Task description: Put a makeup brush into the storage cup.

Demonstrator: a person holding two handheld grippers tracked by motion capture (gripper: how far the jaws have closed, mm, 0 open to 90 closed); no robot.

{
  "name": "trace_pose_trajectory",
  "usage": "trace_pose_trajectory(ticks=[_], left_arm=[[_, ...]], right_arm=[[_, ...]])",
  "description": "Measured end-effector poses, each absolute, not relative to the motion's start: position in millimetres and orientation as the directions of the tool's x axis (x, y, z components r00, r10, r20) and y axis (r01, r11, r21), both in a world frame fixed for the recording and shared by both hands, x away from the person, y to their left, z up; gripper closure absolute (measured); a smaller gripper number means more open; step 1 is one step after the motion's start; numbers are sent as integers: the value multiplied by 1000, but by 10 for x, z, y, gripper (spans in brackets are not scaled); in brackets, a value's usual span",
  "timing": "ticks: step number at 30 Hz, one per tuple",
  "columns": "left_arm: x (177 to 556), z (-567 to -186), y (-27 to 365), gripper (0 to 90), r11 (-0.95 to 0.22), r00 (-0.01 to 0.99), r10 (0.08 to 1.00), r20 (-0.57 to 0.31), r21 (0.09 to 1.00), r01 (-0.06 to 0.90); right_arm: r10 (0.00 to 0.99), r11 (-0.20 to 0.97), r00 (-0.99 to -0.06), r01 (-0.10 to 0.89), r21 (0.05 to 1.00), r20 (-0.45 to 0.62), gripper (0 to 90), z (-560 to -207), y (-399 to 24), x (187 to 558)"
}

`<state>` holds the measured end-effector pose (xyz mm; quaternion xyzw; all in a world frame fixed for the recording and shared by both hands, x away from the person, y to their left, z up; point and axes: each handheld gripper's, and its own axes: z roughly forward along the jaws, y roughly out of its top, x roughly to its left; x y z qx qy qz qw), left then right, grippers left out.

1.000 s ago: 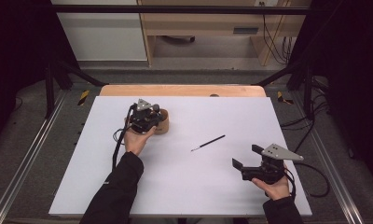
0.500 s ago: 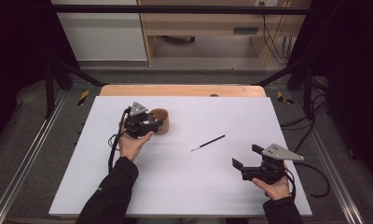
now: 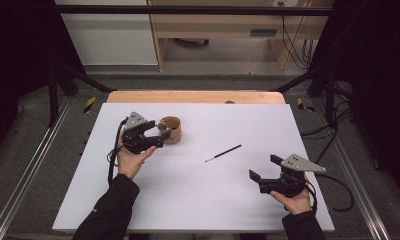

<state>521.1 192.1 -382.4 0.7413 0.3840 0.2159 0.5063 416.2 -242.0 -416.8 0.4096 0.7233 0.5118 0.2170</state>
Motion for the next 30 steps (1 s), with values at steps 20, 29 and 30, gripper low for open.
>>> trace_pose_trajectory(ticks=[20, 29, 30], left_arm=[[4722, -3796, 2181, 135, -185, 651, 755, -77, 928, 324], [4533, -3903, 2272, 122, -186, 653, 753, -80, 926, 327], [4516, -3914, 2285, 121, -185, 653, 753, -80, 927, 327]], right_arm=[[816, 141, -569, 366, 920, 101, 48, -4150, -2426, 4149], [817, 142, -568, 365, 920, 100, 48, -4148, -2432, 4145], [818, 142, -566, 366, 920, 99, 47, -4149, -2431, 4145]])
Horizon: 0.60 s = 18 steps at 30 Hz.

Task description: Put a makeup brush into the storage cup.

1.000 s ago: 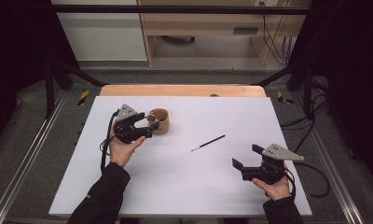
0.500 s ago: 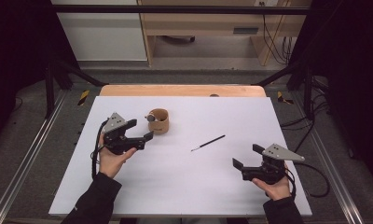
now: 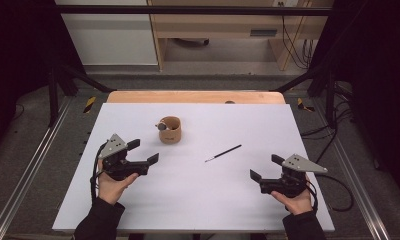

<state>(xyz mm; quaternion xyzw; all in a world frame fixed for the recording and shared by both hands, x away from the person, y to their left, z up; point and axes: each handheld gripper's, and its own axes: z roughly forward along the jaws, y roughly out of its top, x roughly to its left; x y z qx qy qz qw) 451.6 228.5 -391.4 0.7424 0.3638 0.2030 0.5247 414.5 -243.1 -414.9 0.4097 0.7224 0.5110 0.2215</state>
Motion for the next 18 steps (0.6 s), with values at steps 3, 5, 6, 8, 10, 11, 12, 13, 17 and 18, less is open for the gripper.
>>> trace_pose_trajectory(ticks=[3, 5, 6, 8, 10, 11, 12, 13, 17, 18], left_arm=[[4476, -3955, 2325, 120, -182, 648, 757, -84, 926, 332], [4460, -3975, 2349, 117, -188, 645, 760, -82, 922, 339], [4454, -3981, 2359, 115, -188, 643, 762, -83, 921, 342], [4436, -3985, 2378, 112, -190, 641, 763, -82, 920, 344], [4413, -3991, 2392, 110, -193, 640, 764, -77, 920, 341], [4401, -3995, 2399, 108, -197, 637, 767, -70, 920, 339], [4391, -4001, 2408, 107, -197, 636, 769, -70, 920, 340], [4383, -4007, 2418, 106, -196, 637, 767, -73, 920, 341], [4345, -4035, 2471, 100, -191, 630, 773, -74, 920, 342], [4335, -4045, 2492, 100, -190, 628, 775, -72, 921, 340]], right_arm=[[819, 139, -565, 365, 920, 101, 47, -4146, -2434, 4144], [820, 140, -563, 366, 920, 99, 47, -4145, -2437, 4144], [820, 139, -563, 366, 920, 100, 47, -4145, -2438, 4143], [819, 142, -566, 363, 921, 97, 47, -4143, -2442, 4141], [820, 142, -565, 364, 921, 97, 47, -4142, -2445, 4140], [820, 142, -564, 365, 920, 97, 47, -4142, -2445, 4140], [820, 143, -564, 363, 921, 95, 47, -4141, -2445, 4139], [820, 142, -564, 364, 920, 96, 47, -4139, -2442, 4138], [821, 139, -562, 361, 922, 96, 47, -4124, -2439, 4134], [821, 136, -563, 360, 923, 99, 46, -4120, -2440, 4132]])
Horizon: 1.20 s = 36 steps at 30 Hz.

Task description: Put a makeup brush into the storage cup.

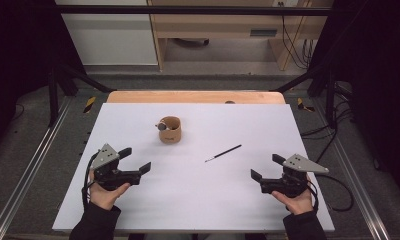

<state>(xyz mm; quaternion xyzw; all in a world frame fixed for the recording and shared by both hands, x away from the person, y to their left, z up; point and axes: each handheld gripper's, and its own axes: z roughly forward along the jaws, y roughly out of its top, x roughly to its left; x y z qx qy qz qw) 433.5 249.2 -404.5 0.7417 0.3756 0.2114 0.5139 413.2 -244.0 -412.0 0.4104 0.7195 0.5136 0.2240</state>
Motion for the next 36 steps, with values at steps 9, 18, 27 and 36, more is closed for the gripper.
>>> trace_pose_trajectory(ticks=[9, 18, 27, 36], left_arm=[[4310, -4129, 2616, 96, -197, 617, 784, -65, 917, 347], [4289, -4186, 2712, 98, -196, 610, 790, -64, 916, 350], [4268, -4219, 2772, 98, -185, 595, 801, -65, 919, 349], [4261, -4238, 2792, 100, -185, 591, 804, -69, 915, 358]], right_arm=[[825, 129, -557, 353, 927, 97, 46, -4101, -2472, 4120], [829, 127, -551, 354, 926, 97, 46, -4103, -2480, 4121], [827, 128, -554, 354, 926, 97, 46, -4099, -2486, 4115], [827, 130, -554, 355, 926, 96, 46, -4101, -2475, 4123]])
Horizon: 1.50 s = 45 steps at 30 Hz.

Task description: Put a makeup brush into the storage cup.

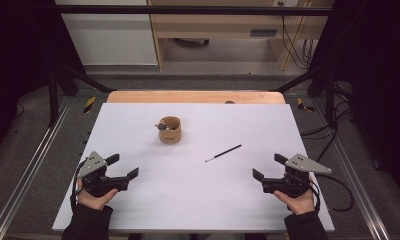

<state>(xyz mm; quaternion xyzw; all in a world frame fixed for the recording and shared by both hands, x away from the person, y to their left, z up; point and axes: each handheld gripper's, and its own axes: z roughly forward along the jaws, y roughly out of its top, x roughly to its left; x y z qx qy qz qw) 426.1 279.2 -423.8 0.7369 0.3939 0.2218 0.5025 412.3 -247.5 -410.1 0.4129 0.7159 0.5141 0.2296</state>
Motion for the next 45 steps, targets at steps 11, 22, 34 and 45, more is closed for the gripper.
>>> trace_pose_trajectory(ticks=[11, 22, 34, 45], left_arm=[[4285, -4261, 2786, 120, -185, 594, 802, -71, 914, 360], [4281, -4257, 2768, 107, -191, 597, 799, -70, 912, 363], [4271, -4248, 2730, 95, -197, 605, 794, -63, 914, 355], [4268, -4245, 2714, 93, -202, 610, 790, -59, 914, 351]], right_arm=[[823, 158, -563, 359, 920, 79, 52, -4111, -2407, 4167], [812, 204, -581, 361, 910, 48, 59, -4075, -2250, 4310], [796, 252, -604, 388, 886, 38, 68, -4106, -1991, 4557], [787, 290, -617, 406, 867, 25, 69, -4092, -1797, 4773]])
